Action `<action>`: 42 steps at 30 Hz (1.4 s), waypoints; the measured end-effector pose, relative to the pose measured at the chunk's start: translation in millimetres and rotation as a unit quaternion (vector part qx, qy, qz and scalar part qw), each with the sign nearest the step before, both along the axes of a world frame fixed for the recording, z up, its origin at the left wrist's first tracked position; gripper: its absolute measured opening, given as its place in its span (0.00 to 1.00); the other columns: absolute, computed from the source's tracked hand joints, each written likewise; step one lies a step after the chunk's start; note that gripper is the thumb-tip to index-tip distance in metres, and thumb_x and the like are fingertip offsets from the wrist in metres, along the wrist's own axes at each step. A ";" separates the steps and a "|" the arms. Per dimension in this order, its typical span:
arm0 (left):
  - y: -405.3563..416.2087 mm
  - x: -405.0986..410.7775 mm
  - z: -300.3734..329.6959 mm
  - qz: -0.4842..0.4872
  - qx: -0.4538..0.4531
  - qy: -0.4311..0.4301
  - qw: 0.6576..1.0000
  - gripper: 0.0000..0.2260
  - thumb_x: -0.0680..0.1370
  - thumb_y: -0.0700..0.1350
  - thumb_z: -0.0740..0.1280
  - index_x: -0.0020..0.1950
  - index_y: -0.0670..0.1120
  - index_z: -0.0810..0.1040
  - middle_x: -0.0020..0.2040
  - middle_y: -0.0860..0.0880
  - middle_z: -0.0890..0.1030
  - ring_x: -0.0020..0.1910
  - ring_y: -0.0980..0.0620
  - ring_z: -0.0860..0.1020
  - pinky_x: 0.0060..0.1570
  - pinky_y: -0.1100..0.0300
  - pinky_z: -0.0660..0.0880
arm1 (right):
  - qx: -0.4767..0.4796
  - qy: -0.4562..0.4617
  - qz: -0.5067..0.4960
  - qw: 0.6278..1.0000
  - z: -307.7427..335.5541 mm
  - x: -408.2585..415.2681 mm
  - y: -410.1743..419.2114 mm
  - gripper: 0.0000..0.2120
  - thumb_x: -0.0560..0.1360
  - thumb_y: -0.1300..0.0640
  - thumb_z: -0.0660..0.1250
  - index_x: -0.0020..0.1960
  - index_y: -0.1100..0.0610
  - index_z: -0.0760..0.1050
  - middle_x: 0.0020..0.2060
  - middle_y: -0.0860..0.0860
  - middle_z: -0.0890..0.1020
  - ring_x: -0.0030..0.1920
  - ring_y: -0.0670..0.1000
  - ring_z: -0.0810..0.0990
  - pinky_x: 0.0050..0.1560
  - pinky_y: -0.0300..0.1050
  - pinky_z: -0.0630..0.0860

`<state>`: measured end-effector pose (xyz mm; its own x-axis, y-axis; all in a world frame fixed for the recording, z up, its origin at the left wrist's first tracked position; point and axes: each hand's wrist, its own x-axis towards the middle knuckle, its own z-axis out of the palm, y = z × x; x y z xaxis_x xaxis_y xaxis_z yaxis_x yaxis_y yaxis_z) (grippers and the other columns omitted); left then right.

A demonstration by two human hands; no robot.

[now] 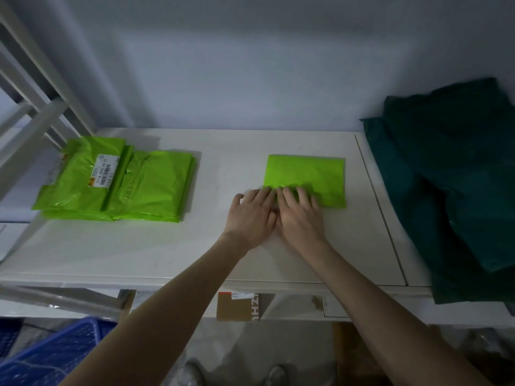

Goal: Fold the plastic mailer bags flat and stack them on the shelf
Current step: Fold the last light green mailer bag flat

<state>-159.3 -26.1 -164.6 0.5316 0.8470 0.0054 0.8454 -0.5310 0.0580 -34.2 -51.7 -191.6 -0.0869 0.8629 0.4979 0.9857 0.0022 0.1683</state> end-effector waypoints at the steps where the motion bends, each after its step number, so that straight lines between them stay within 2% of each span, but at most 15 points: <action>1: -0.4 0.6 0.4 0.000 0.002 -0.002 1.000 0.38 0.68 0.55 0.32 0.75 0.50 0.58 0.74 0.51 0.63 0.70 0.50 0.63 0.66 0.52 0.59 | 0.001 0.002 -0.001 1.000 1.1 0.6 -1.3 0.19 0.70 0.53 0.57 0.54 0.58 0.80 0.46 0.49 0.81 0.45 0.54 0.78 0.41 0.48 0.67; 6: -3.9 3.4 6.5 -0.002 -0.001 -0.011 1.000 0.35 0.70 0.55 0.34 0.75 0.52 0.58 0.72 0.50 0.66 0.69 0.49 0.64 0.65 0.49 0.59 | -0.010 0.027 0.006 1.000 4.7 4.2 -2.2 0.17 0.70 0.53 0.58 0.51 0.58 0.80 0.43 0.49 0.81 0.43 0.53 0.79 0.37 0.45 0.72; 8: -2.6 5.8 7.5 0.000 -0.004 0.002 1.000 0.26 0.78 0.54 0.42 0.76 0.53 0.56 0.72 0.50 0.65 0.70 0.48 0.63 0.65 0.48 0.59 | -0.017 0.029 0.002 0.999 5.9 6.5 -2.4 0.18 0.69 0.53 0.58 0.51 0.58 0.80 0.42 0.49 0.81 0.42 0.53 0.79 0.36 0.44 0.72; 11: -3.0 10.6 8.8 0.006 -0.003 0.018 1.000 0.23 0.81 0.53 0.49 0.76 0.54 0.53 0.71 0.49 0.66 0.69 0.47 0.64 0.64 0.48 0.60 | -0.026 0.015 -0.010 1.000 5.0 12.6 -4.0 0.17 0.68 0.53 0.58 0.51 0.57 0.80 0.44 0.49 0.81 0.44 0.52 0.79 0.37 0.43 0.72; 17: -5.0 20.9 12.2 0.000 0.019 0.056 0.998 0.24 0.81 0.56 0.48 0.77 0.57 0.47 0.69 0.46 0.68 0.65 0.43 0.68 0.63 0.47 0.61 | -0.028 0.012 -0.013 0.999 6.8 26.0 -9.0 0.18 0.69 0.56 0.56 0.51 0.58 0.81 0.45 0.50 0.82 0.44 0.53 0.79 0.36 0.43 0.75; 21: -7.3 20.7 10.5 0.005 0.018 0.061 0.998 0.24 0.81 0.56 0.48 0.77 0.57 0.48 0.70 0.46 0.66 0.67 0.43 0.67 0.65 0.47 0.59 | -0.039 0.032 -0.011 0.999 6.4 26.7 -11.1 0.19 0.70 0.55 0.55 0.52 0.60 0.80 0.46 0.51 0.81 0.47 0.53 0.75 0.37 0.44 0.75; 27: -7.0 23.9 11.4 0.016 0.025 0.056 0.998 0.23 0.81 0.57 0.47 0.76 0.56 0.52 0.71 0.47 0.66 0.67 0.43 0.66 0.65 0.46 0.59 | -0.075 0.056 -0.017 0.995 15.1 36.6 -16.7 0.18 0.72 0.53 0.54 0.50 0.60 0.79 0.45 0.53 0.80 0.44 0.55 0.79 0.36 0.46 0.76; 36: -8.1 19.7 2.8 0.028 0.029 0.030 0.999 0.22 0.81 0.55 0.48 0.76 0.59 0.52 0.74 0.47 0.58 0.75 0.44 0.52 0.69 0.44 0.54 | -0.113 0.077 -0.033 0.990 13.5 61.1 -32.0 0.23 0.75 0.52 0.52 0.59 0.64 0.76 0.55 0.55 0.79 0.51 0.57 0.77 0.43 0.49 0.77; 39: -8.1 19.4 3.2 0.021 0.031 0.025 0.999 0.22 0.81 0.55 0.47 0.76 0.58 0.52 0.75 0.49 0.56 0.76 0.46 0.50 0.70 0.44 0.52 | -0.132 0.104 -0.034 0.985 14.4 59.5 -32.3 0.24 0.75 0.52 0.51 0.60 0.66 0.75 0.56 0.57 0.78 0.53 0.58 0.77 0.46 0.49 0.79; 42: -7.3 19.4 3.0 0.016 0.033 0.026 0.999 0.23 0.80 0.56 0.43 0.76 0.57 0.52 0.76 0.51 0.57 0.75 0.48 0.51 0.70 0.45 0.52 | -0.145 0.116 -0.052 0.981 13.9 59.1 -36.0 0.22 0.74 0.54 0.54 0.59 0.68 0.75 0.55 0.60 0.79 0.52 0.59 0.79 0.42 0.48 0.79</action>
